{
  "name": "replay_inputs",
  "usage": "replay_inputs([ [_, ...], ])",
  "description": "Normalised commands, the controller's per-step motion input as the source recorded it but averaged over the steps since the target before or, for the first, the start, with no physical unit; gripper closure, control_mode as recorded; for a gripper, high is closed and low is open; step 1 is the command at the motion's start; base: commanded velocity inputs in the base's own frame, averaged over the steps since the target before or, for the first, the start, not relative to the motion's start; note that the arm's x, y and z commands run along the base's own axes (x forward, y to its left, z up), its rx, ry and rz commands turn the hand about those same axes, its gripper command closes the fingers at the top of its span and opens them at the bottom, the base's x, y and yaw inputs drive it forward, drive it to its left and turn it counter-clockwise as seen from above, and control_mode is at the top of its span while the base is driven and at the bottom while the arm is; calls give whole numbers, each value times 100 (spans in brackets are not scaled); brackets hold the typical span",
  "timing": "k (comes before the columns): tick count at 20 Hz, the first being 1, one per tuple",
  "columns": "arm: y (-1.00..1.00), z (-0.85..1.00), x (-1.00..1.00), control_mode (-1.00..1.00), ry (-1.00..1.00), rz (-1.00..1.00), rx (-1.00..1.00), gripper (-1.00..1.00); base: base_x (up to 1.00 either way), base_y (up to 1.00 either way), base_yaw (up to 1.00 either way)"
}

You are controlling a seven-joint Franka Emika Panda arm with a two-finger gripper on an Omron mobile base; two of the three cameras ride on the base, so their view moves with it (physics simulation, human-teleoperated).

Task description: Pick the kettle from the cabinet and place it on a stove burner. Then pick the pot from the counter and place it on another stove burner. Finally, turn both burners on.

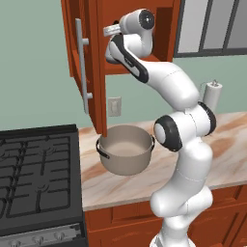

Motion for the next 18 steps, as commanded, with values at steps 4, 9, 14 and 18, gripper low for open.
replay_inputs([
  [4, 12, 0, 14, -100, 0, 0, 0, 100, 0, 0, 0],
  [9, 1, 0, 5, -100, 0, 0, 0, 100, 0, 0, 0],
  [14, 1, 0, 2, -100, 1, 0, 0, 100, 0, 0, 0],
  [18, 0, 0, 0, -100, 0, 0, 0, 100, 0, 0, 0],
])
